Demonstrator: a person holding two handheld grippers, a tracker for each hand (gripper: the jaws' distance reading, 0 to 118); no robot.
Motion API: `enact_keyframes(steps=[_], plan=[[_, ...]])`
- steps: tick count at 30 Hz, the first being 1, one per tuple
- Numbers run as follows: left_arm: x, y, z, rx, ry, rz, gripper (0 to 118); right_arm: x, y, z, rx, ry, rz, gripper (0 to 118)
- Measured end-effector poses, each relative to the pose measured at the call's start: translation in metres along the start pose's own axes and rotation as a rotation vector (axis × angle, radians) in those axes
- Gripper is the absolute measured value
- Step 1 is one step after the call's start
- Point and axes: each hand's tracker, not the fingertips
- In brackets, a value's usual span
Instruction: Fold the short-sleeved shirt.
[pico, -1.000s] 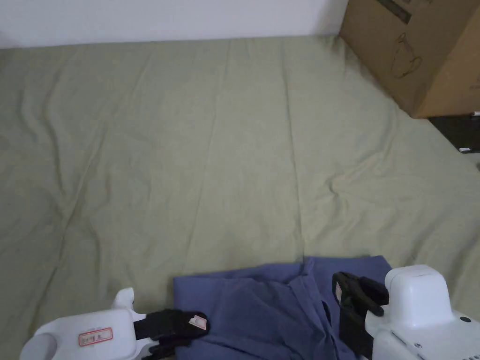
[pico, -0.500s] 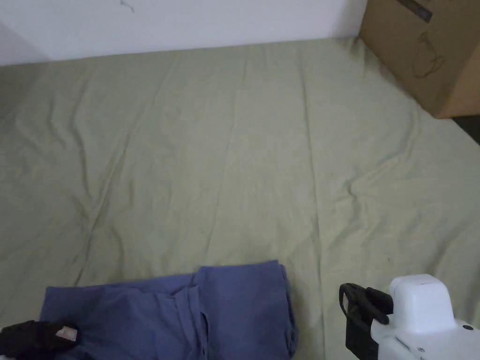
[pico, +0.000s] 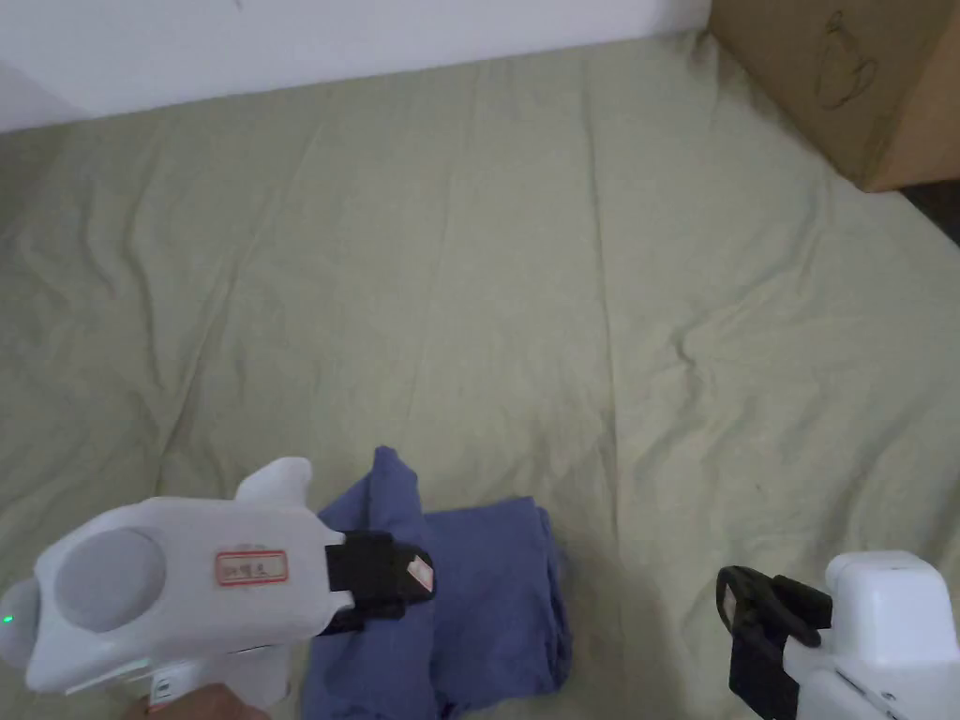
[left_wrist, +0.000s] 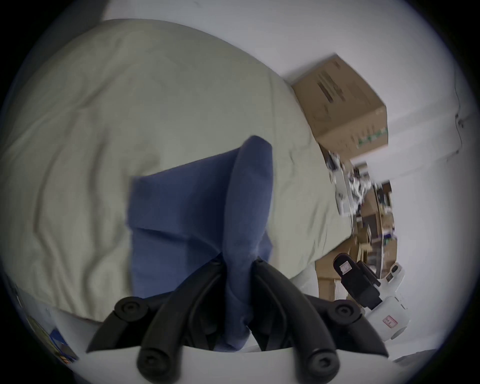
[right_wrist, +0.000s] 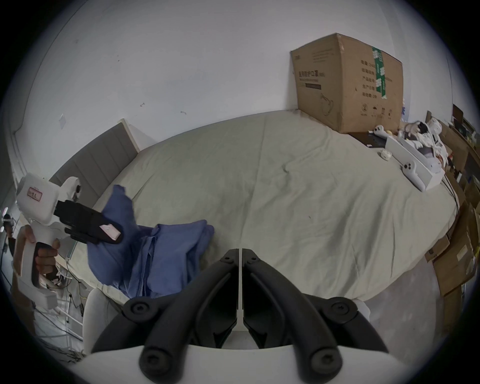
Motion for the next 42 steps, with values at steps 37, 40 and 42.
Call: enact_keyframes(steps=[37, 40, 42], plan=[[0.025, -0.031, -0.138, -0.205, -0.113, -0.045, 11, 0.032, -0.017, -0.001, -0.089, -0.079, -0.078, 4], [0.025, -0.034, -0.123, -0.182, -0.134, -0.042, 11, 0.024, -0.014, 0.001, -0.089, -0.073, -0.037, 4], [0.023, -0.032, -0.094, -0.114, -0.204, -0.056, 11, 0.015, -0.009, 0.0, -0.084, -0.041, -0.009, 4]])
